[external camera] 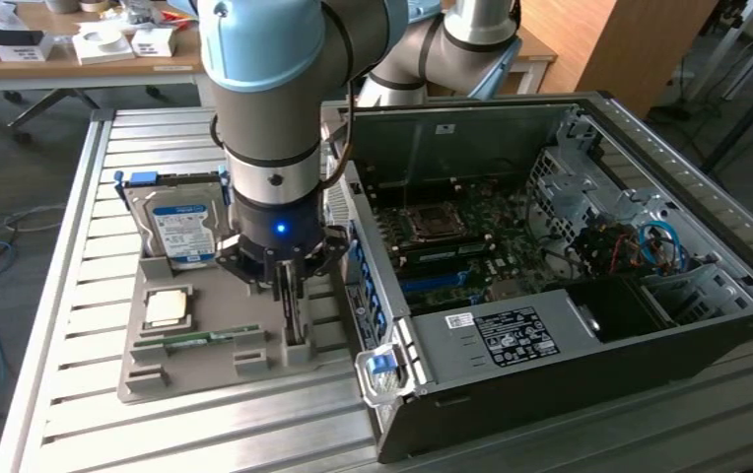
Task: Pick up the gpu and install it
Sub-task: 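Pick up the gpu and move the gpu toward the slot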
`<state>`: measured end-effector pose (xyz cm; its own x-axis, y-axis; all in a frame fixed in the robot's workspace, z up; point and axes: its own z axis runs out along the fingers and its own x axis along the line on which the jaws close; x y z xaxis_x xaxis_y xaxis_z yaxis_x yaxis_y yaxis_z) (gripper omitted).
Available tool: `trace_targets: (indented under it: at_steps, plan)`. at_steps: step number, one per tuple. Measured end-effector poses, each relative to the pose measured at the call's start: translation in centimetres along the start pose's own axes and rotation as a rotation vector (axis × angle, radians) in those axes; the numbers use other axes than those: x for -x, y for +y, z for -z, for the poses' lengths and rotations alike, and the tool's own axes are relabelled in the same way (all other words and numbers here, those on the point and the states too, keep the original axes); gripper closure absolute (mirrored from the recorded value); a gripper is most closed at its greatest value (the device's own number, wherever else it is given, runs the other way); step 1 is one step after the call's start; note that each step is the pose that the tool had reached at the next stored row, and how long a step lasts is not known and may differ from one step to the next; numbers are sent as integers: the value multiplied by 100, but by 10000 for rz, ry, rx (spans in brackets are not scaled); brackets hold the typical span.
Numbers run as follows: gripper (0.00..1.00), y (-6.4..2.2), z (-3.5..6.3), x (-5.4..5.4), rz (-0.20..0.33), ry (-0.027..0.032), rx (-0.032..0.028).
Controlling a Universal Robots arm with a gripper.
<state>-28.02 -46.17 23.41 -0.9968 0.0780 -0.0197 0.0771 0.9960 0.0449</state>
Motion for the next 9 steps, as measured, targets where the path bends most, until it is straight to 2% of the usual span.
trace_targets:
  at_steps: [9]
  plan:
    - [67, 15, -4, -1, 0, -1, 1]
